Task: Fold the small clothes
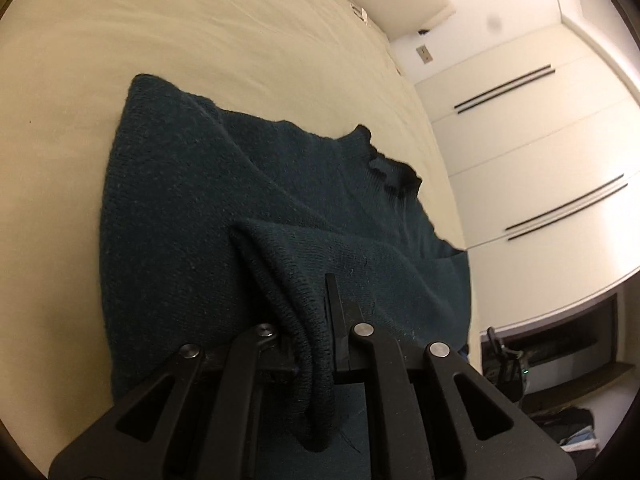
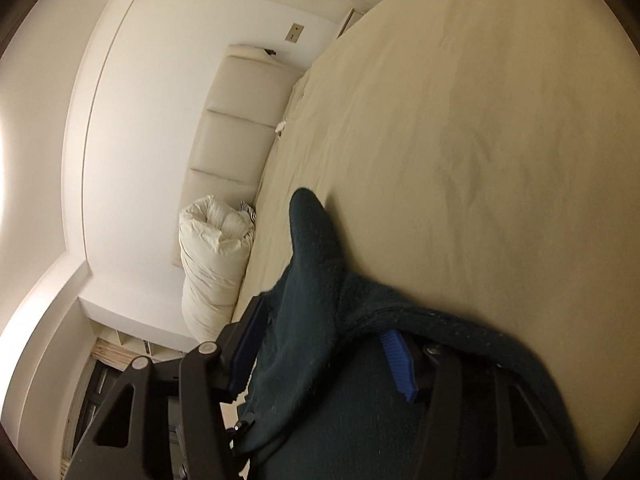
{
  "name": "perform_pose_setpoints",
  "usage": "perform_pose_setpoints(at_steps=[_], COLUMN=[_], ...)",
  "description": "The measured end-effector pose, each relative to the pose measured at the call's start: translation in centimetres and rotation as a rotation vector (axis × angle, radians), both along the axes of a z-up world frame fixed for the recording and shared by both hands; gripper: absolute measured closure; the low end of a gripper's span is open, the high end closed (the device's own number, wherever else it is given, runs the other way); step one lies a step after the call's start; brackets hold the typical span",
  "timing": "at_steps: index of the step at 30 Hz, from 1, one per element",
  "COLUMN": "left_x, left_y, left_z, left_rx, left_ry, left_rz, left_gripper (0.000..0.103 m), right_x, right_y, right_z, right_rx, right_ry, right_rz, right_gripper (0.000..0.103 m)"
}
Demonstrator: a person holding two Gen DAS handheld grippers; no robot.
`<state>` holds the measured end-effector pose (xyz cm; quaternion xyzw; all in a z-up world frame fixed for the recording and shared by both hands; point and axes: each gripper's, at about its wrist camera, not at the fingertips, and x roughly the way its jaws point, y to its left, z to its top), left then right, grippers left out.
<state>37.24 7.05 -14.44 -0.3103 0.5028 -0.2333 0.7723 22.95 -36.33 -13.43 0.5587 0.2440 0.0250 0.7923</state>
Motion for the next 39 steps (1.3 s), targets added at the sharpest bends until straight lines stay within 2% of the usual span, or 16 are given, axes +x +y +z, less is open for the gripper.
perform_pose_setpoints(at_steps=[8,11,13,15,18,21,23,24,26,29,30,32,33,35,37,39], left_x=[-2.7,-3.2,-3.7,-4.0,-4.2,-3.6,-2.7,-2.5,-2.5,-3.2,-3.4,-4.2,-4.7,-7.1,-9.6,-12.3], left_y=[2.2,4.9,6.2,4.5,-1.1,-5.7,-6.1,-5.6,-4.4,-2.5,-1.8,-0.7,-0.9,-1.5,-2.5,-3.2], left_z=[2.8,4.6,6.4,7.9,7.9,5.5,3.2,2.5,1.8,1.6,1.4,1.7,2.1,4.2,6.1,7.9], left_rx=[0.184,0.283,0.289,0.278,0.341,0.383,0.411,0.380,0.320,0.284,0.267,0.286,0.338,0.495,0.611,0.651], left_ry=[0.020,0.007,-0.043,-0.102,-0.148,-0.147,-0.099,-0.106,-0.124,-0.152,-0.152,-0.161,-0.172,-0.217,-0.274,-0.305], left_rz=[-0.088,0.002,0.089,0.069,-0.048,-0.131,-0.107,-0.092,-0.093,-0.097,-0.086,-0.051,-0.036,-0.005,0.025,0.032], left_gripper=[0.092,0.092,0.092,0.092,0.092,0.092,0.092,0.092,0.093,0.093,0.093,0.092,0.092,0.092,0.092,0.092], right_x=[-2.2,-1.6,-0.1,2.4,6.4,10.5,12.2,12.4,12.2,9.9,9.2,7.3,6.1,3.4,0.0,-3.4], right_y=[1.1,2.2,3.6,5.4,8.0,10.5,10.7,10.2,7.6,3.6,2.8,1.5,1.2,1.1,1.8,3.1], right_z=[2.0,4.1,6.2,7.7,8.1,6.3,4.0,2.9,0.7,-0.1,0.3,1.4,2.3,4.8,8.5,11.6], right_rx=[0.047,0.005,-0.051,-0.098,-0.137,-0.122,-0.181,-0.199,-0.137,-0.061,-0.078,-0.134,-0.158,-0.248,-0.403,-0.529], right_ry=[0.056,0.049,0.006,-0.033,-0.051,-0.039,0.038,0.074,0.065,0.017,0.015,0.020,0.025,0.016,-0.038,-0.091], right_rz=[0.018,0.054,0.106,0.188,0.301,0.465,0.490,0.476,0.453,0.366,0.337,0.282,0.258,0.208,0.140,0.102], right_gripper=[0.034,0.034,0.033,0.032,0.032,0.030,0.030,0.033,0.075,0.087,0.086,0.070,0.065,0.037,0.026,0.018])
